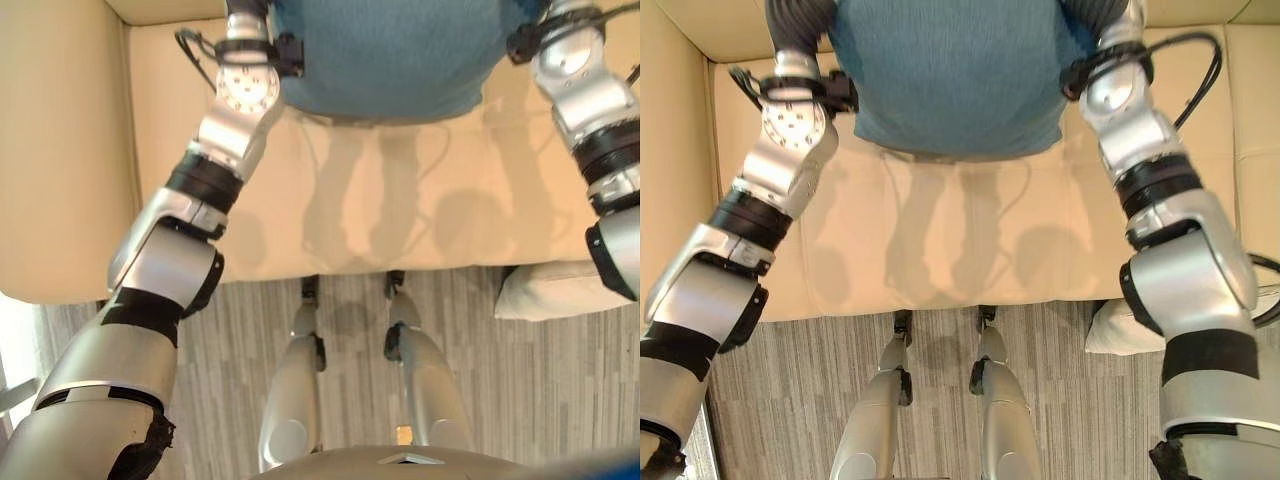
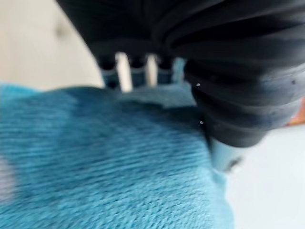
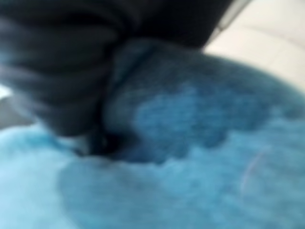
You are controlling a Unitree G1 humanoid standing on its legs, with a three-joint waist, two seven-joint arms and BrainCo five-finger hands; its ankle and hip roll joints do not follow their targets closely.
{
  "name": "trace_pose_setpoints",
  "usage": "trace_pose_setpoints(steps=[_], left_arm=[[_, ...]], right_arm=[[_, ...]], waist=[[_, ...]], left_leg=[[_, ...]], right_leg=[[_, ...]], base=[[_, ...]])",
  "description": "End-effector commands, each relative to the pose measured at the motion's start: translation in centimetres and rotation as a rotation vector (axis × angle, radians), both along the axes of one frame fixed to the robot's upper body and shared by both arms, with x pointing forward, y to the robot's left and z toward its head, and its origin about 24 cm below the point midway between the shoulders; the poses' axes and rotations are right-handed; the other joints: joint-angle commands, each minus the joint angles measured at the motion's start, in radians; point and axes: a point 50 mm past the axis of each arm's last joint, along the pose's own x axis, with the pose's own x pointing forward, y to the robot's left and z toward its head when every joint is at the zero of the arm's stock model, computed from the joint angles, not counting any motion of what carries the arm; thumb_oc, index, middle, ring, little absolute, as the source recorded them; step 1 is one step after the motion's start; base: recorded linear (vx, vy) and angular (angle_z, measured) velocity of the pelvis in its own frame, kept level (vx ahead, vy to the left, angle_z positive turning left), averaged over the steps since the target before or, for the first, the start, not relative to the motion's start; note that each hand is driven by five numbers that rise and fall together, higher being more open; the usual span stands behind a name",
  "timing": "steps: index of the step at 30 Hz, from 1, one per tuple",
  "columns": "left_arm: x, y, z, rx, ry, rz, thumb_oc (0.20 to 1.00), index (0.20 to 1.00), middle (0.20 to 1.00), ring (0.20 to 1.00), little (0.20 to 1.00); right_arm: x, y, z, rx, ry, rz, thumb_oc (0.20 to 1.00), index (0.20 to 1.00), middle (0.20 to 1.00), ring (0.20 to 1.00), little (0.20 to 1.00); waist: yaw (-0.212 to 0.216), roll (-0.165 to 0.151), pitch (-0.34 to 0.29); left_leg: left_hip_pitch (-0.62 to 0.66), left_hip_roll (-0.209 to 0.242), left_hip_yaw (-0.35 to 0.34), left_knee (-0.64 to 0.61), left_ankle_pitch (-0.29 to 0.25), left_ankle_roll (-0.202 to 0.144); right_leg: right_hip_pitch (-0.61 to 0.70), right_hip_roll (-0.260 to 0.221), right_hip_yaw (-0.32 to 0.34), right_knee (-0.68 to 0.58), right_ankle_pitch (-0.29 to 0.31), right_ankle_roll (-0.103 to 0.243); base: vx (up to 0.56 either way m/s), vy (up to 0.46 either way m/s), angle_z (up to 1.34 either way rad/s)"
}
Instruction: Pick up all the scattered cushions and arrange them neatly on the sofa.
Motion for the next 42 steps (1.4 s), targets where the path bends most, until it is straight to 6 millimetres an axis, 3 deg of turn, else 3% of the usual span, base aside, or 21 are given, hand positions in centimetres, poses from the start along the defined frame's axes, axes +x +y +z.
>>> trace_pose_setpoints(steps=[1, 10, 16, 19, 20, 24, 28, 31, 32, 34, 36, 38, 42], left_arm=[[-0.3, -1.7, 1.6, 0.079, -0.055, -0.004, 1.0, 1.0, 1.0, 1.0, 1.0], [0.8, 0.9, 1.7, -0.074, 0.035, 0.019, 1.0, 1.0, 1.0, 1.0, 1.0], [0.5, 7.3, 2.0, -0.096, 0.039, 0.174, 1.0, 1.0, 1.0, 1.0, 1.0], [0.0, 8.6, 2.1, -0.098, 0.024, 0.192, 1.0, 1.0, 1.0, 1.0, 1.0], [-0.4, 10.0, 1.8, -0.109, 0.015, 0.207, 1.0, 1.0, 1.0, 1.0, 1.0], [-1.4, 11.8, 1.0, -0.076, -0.011, 0.218, 1.0, 1.0, 1.0, 1.0, 1.0], [-2.5, 11.8, -0.8, -0.015, -0.033, 0.164, 1.0, 1.0, 1.0, 1.0, 1.0], [-3.7, 12.1, -3.6, 0.02, -0.021, 0.122, 1.0, 1.0, 1.0, 1.0, 1.0], [-4.7, 12.5, -6.4, 0.022, 0.016, 0.094, 1.0, 1.0, 1.0, 1.0, 1.0], [-6.0, 12.7, -10.3, -0.004, 0.093, 0.042, 1.0, 1.0, 1.0, 1.0, 1.0], [-6.8, 13.0, -11.7, -0.001, 0.12, 0.031, 1.0, 1.0, 1.0, 1.0, 1.0], [-9.0, 13.8, -17.2, -0.075, 0.254, 0.017, 1.0, 1.0, 1.0, 1.0, 1.0], [-11.2, 14.1, -24.1, -0.139, 0.487, 0.01, 1.0, 1.0, 1.0, 1.0, 1.0]], right_arm=[[1.1, 2.2, -2.0, -0.06, 0.072, 0.016, 1.0, 1.0, 1.0, 1.0, 1.0], [0.8, 2.3, -1.0, -0.036, 0.03, -0.015, 1.0, 1.0, 1.0, 1.0, 1.0], [-0.4, -3.2, 0.3, 0.05, -0.014, -0.138, 1.0, 1.0, 1.0, 1.0, 1.0], [-1.0, -4.4, 0.8, 0.056, -0.033, -0.157, 1.0, 1.0, 1.0, 1.0, 1.0], [-1.5, -5.9, 0.7, 0.072, -0.044, -0.179, 1.0, 1.0, 1.0, 1.0, 1.0], [-2.6, -8.6, 0.1, 0.08, -0.043, -0.213, 1.0, 1.0, 1.0, 1.0, 1.0], [-3.5, -10.4, -1.3, 0.083, -0.039, -0.194, 1.0, 1.0, 1.0, 1.0, 1.0], [-4.3, -11.5, -4.3, 0.074, 0.008, -0.174, 1.0, 1.0, 1.0, 1.0, 1.0], [-4.9, -12.2, -7.3, 0.108, 0.054, -0.137, 1.0, 1.0, 1.0, 1.0, 1.0], [-6.0, -12.6, -11.4, 0.109, 0.135, -0.1, 1.0, 1.0, 1.0, 1.0, 1.0], [-6.8, -13.2, -13.1, 0.097, 0.18, -0.108, 1.0, 1.0, 1.0, 1.0, 1.0], [-9.1, -13.9, -18.9, 0.19, 0.286, -0.088, 1.0, 1.0, 1.0, 1.0, 1.0], [-11.9, -14.1, -25.4, 0.275, 0.447, -0.102, 1.0, 1.0, 1.0, 1.0, 1.0]], waist=[[-0.004, -0.023, -0.085], [-0.017, -0.013, -0.099], [-0.025, -0.007, -0.114], [-0.026, -0.01, -0.116], [-0.026, -0.011, -0.118], [-0.027, -0.02, -0.122], [-0.03, -0.019, -0.119], [-0.034, -0.018, -0.121], [-0.039, -0.013, -0.122], [-0.046, -0.013, -0.13], [-0.046, -0.015, -0.136], [-0.052, -0.011, -0.146], [-0.057, -0.009, -0.162]], left_leg=[[0.1, 0.003, 0.026, -0.017, -0.031, -0.066], [0.122, -0.004, 0.033, -0.017, -0.036, -0.062], [0.166, -0.01, 0.041, -0.017, -0.058, -0.059], [0.173, -0.013, 0.045, -0.017, -0.058, -0.056], [0.189, -0.011, 0.046, -0.017, -0.068, -0.054], [0.211, -0.012, 0.049, -0.017, -0.071, -0.051], [0.236, -0.014, 0.054, -0.017, -0.079, -0.051], [0.26, -0.016, 0.06, -0.017, -0.085, -0.051], [0.28, -0.016, 0.062, -0.017, -0.091, -0.049], [0.312, -0.016, 0.064, -0.017, -0.098, -0.048], [0.329, -0.014, 0.065, -0.017, -0.103, -0.048], [0.365, -0.013, 0.068, -0.017, -0.106, -0.049], [0.407, -0.01, 0.072, -0.017, -0.108, -0.051]], right_leg=[[0.078, -0.033, 0.064, 0.003, -0.052, 0.168], [0.09, -0.034, 0.074, 0.003, -0.049, 0.167], [0.129, -0.036, 0.08, 0.003, -0.061, 0.166], [0.135, -0.037, 0.081, 0.003, -0.06, 0.165], [0.149, -0.033, 0.084, 0.003, -0.066, 0.164], [0.168, -0.033, 0.086, 0.003, -0.069, 0.161], [0.189, -0.034, 0.088, 0.003, -0.075, 0.159], [0.212, -0.034, 0.087, 0.003, -0.084, 0.156], [0.234, -0.034, 0.088, 0.003, -0.092, 0.153], [0.266, -0.036, 0.086, 0.003, -0.103, 0.151], [0.284, -0.037, 0.085, 0.003, -0.11, 0.151], [0.327, -0.041, 0.073, 0.003, -0.126, 0.152], [0.374, -0.038, 0.062, 0.003, -0.143, 0.15]], base=[[0.0, 0.0, 0.0], [0.0, 0.002, 0.0], [0.02, 0.023, -0.05], [0.01, 0.004, 0.0], [0.0, 0.0, 0.0], [0.02, -0.002, -0.05], [0.0, -0.001, -0.01], [0.02, 0.0, -0.02], [0.09, -0.002, -0.08], [0.09, 0.0, -0.11], [0.07, 0.0, -0.07], [0.12, -0.018, 0.01], [0.07, -0.016, 0.03]])
